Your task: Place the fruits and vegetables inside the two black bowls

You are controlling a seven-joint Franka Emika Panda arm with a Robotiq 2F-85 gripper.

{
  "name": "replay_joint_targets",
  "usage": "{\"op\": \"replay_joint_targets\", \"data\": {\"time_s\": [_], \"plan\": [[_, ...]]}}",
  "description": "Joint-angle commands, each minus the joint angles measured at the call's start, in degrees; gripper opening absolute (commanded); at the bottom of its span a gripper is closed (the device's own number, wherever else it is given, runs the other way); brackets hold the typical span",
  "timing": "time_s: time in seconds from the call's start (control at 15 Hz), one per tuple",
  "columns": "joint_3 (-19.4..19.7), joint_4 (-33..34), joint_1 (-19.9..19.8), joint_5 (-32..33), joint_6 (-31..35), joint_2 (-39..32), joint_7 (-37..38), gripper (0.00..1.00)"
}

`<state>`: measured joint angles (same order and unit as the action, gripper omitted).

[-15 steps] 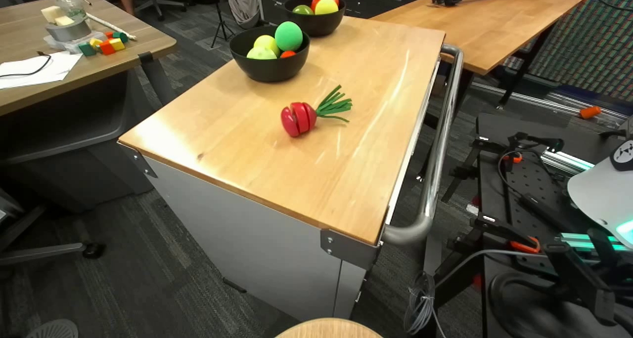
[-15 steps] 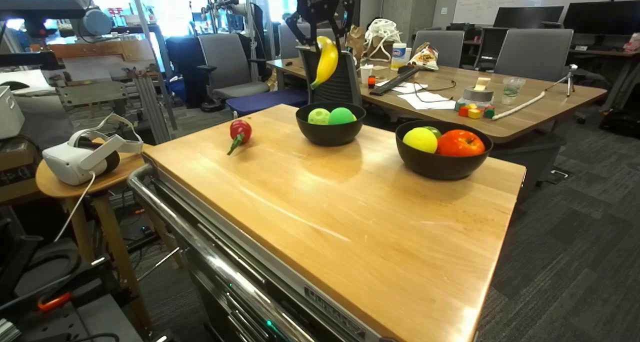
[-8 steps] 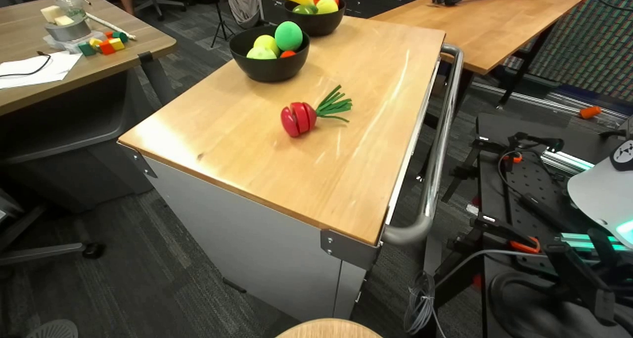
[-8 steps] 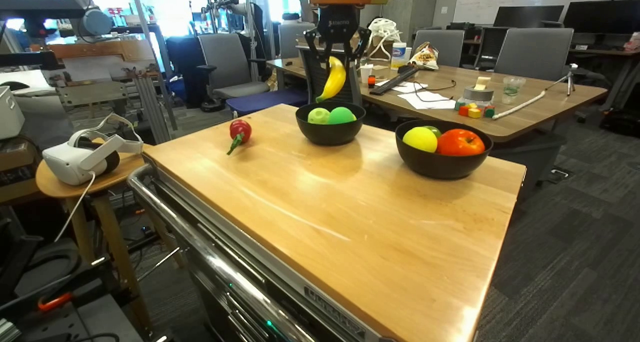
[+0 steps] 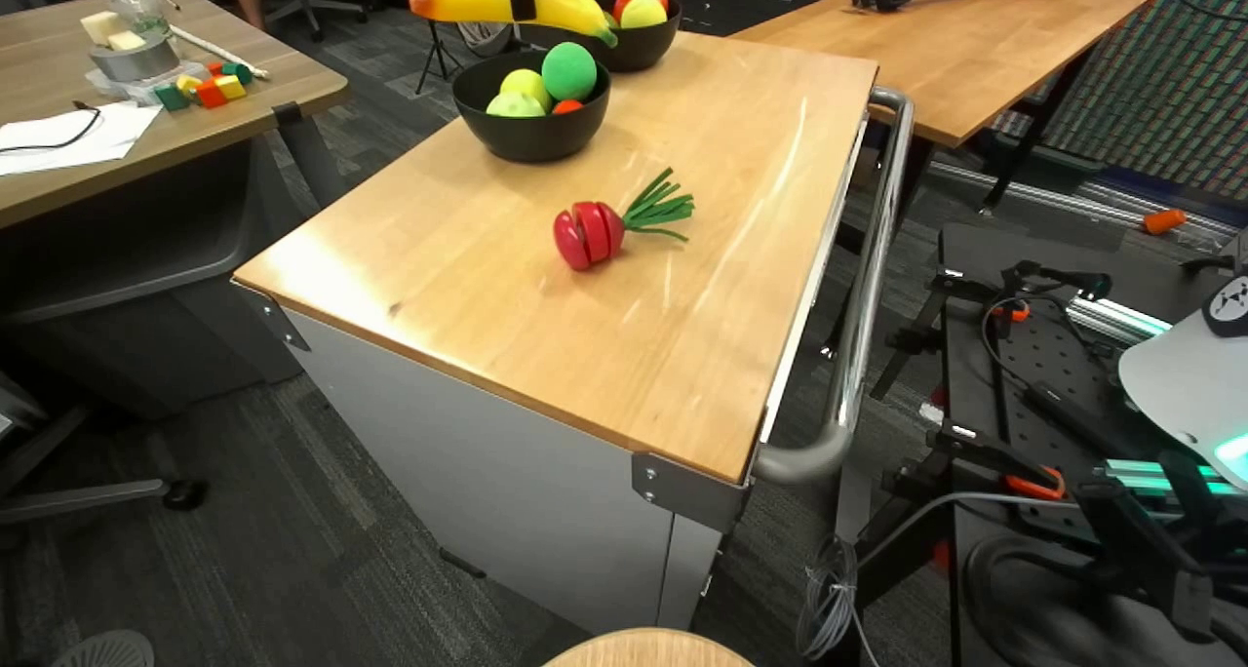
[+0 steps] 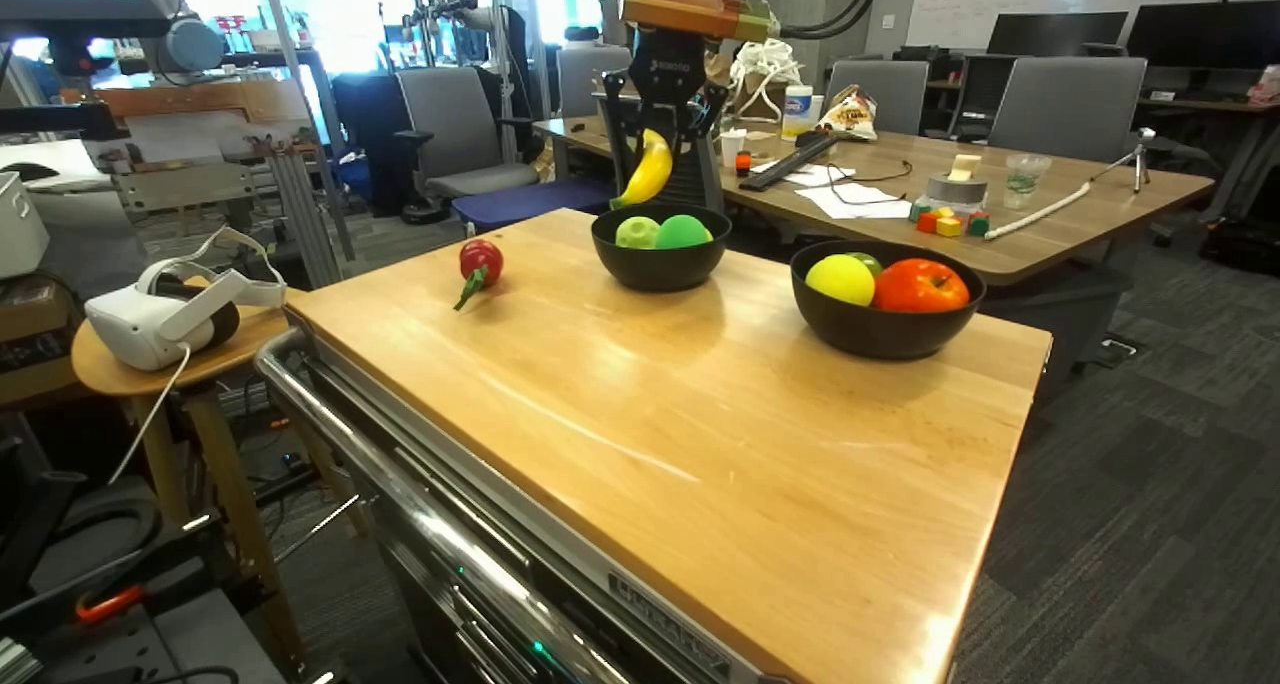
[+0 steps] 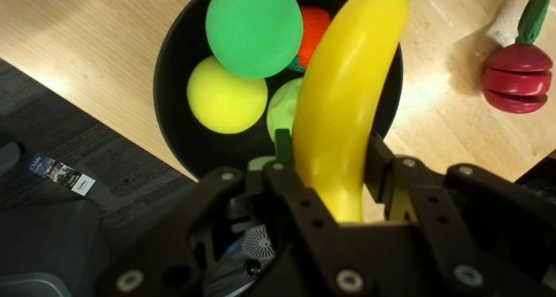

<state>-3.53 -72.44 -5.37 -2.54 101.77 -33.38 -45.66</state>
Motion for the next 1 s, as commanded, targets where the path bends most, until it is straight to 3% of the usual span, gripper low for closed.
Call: {"op": "replay_joint_targets", "data": {"time_s": [0.0, 0.47, 0.53, 0.6, 0.67, 0.93], "plan": [[-0.5, 2.6, -0.2, -0.9, 1.9, -2.5, 1.2, 0.15], [-0.7, 0.8, -0.4, -0.8, 7.0, -4.3, 2.6, 0.15], [-0.7, 0.7, -0.4, -0.8, 7.2, -4.4, 3.0, 0.31], [-0.6, 0.6, -0.5, -0.7, 7.4, -4.5, 3.3, 0.65], [-0.6, 0.5, -0.5, -0.7, 7.6, -4.5, 3.7, 0.65], [-0.6, -0.1, -0.8, -0.7, 8.3, -3.7, 5.0, 0.95]]}}
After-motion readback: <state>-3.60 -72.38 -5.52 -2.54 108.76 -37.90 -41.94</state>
